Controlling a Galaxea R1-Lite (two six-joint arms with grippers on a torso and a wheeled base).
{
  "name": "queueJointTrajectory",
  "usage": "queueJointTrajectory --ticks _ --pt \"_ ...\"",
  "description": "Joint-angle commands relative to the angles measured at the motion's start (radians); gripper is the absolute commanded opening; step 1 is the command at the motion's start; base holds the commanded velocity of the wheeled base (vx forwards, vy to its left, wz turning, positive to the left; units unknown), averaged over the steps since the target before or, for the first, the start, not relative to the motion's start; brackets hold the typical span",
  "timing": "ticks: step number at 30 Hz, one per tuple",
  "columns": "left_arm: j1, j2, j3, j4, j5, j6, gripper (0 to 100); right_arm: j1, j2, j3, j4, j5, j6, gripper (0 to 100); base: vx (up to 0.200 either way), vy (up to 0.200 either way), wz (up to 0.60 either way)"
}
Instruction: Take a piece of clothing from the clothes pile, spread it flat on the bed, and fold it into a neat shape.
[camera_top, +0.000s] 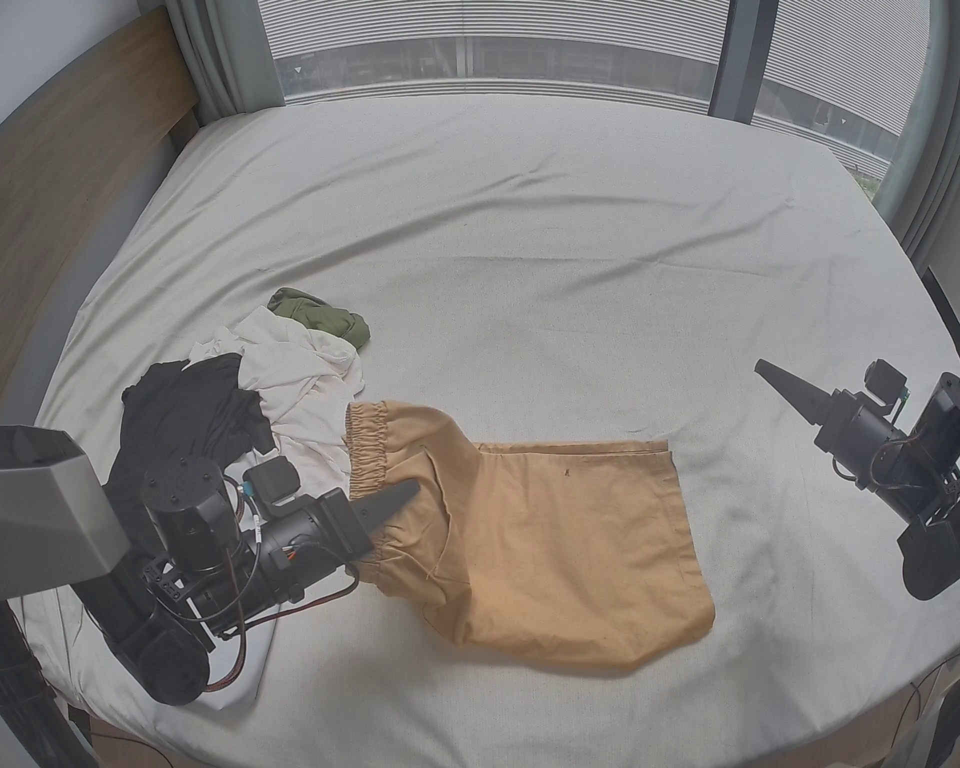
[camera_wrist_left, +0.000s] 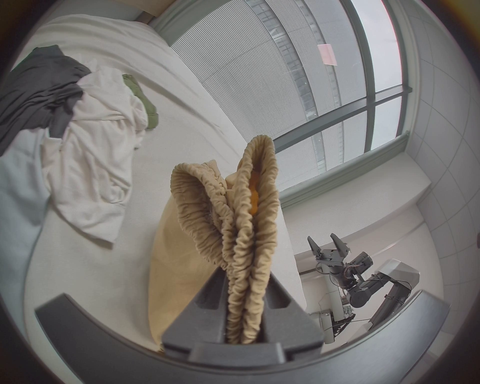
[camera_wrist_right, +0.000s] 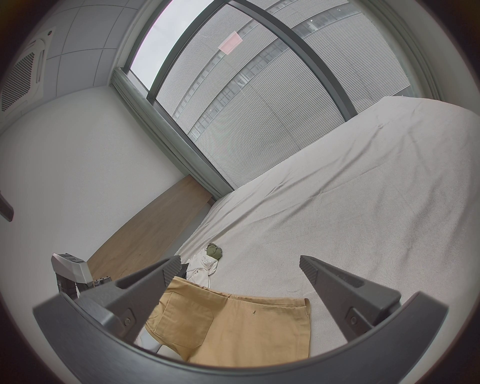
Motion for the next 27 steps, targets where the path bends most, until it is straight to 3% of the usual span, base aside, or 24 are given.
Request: queueJointTrajectory --ticks 1,19,27 --pt "-0.036 0.024 -0.034 -0.001 -0.001 -0.001 0 -0.001 -0.001 -0.002 -0.001 0.000 0.000 100 0.000 0.000 0.00" --pt "-0.205 0.150 -0.195 0.008 0.009 -0.002 0 -0.006 -0.006 -0.013 -0.001 0.002 0.002 100 0.000 0.000 0.00" --pt "-0.244 0.191 -0.244 0.016 0.007 -0.004 0 -0.001 -0.003 -0.012 -0.001 0.002 0.002 100 0.000 0.000 0.00"
